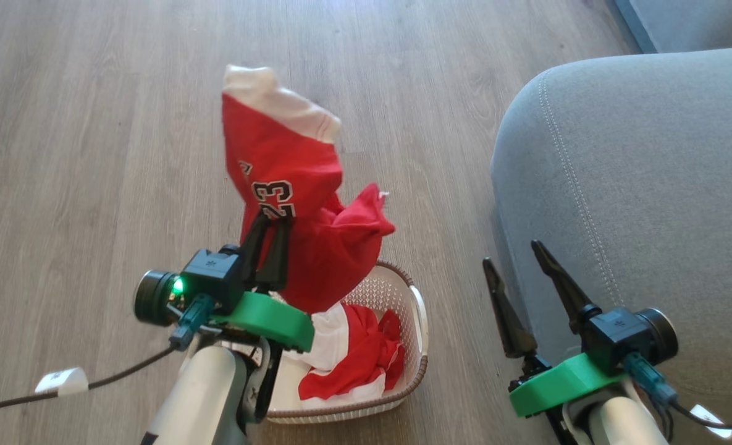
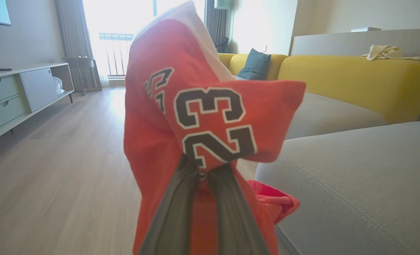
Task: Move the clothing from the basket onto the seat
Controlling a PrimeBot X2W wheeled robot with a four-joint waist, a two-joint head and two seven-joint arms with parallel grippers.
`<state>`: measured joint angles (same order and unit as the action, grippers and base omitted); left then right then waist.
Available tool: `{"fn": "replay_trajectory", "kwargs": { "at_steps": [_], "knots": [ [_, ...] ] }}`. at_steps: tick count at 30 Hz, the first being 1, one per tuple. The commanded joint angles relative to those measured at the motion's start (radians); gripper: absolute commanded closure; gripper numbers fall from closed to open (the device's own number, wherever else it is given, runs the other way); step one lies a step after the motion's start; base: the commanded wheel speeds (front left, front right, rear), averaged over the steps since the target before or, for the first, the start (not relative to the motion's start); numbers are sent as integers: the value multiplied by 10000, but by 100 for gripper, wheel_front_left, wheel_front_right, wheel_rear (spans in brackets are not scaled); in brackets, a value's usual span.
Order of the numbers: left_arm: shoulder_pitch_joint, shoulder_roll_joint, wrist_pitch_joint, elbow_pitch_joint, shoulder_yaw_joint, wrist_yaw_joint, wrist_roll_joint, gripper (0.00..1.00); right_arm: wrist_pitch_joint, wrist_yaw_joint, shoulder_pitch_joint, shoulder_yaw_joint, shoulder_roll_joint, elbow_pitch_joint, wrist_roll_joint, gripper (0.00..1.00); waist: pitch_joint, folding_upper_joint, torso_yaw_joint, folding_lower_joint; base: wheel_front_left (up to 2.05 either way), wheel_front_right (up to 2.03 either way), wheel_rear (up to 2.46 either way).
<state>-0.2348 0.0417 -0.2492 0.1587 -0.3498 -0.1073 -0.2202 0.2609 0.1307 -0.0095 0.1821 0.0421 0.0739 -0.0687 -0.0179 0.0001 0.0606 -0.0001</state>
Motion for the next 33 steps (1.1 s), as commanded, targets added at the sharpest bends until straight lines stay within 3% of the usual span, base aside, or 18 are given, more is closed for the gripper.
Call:
{"fn": "replay_trajectory", "kwargs": {
  "at_steps": [1, 16, 26, 33],
  "knots": [
    [-562, 88, -126, -594, 230, 6, 27, 100, 9, 0, -249, 333, 81, -301, 52, 0, 39, -1, -6, 1, 0, 0, 0],
    [-810, 86, -126, -2455, -225, -310, 12, 100, 9, 0, -160, 783, 81, -209, 94, 0, 268, -1, 152, 1, 0, 0, 0],
    [-667, 86, -126, -2458, -175, -322, 32, 100, 9, 0, -202, 969, 104, -412, 136, 0, 357, -1, 177, 1, 0, 0, 0],
    [-631, 86, -126, -2272, -111, -287, 50, 100, 9, 0, -401, 2130, 958, -970, 404, 0, 344, -1, 250, 1, 0, 0, 0]
  ]
}}
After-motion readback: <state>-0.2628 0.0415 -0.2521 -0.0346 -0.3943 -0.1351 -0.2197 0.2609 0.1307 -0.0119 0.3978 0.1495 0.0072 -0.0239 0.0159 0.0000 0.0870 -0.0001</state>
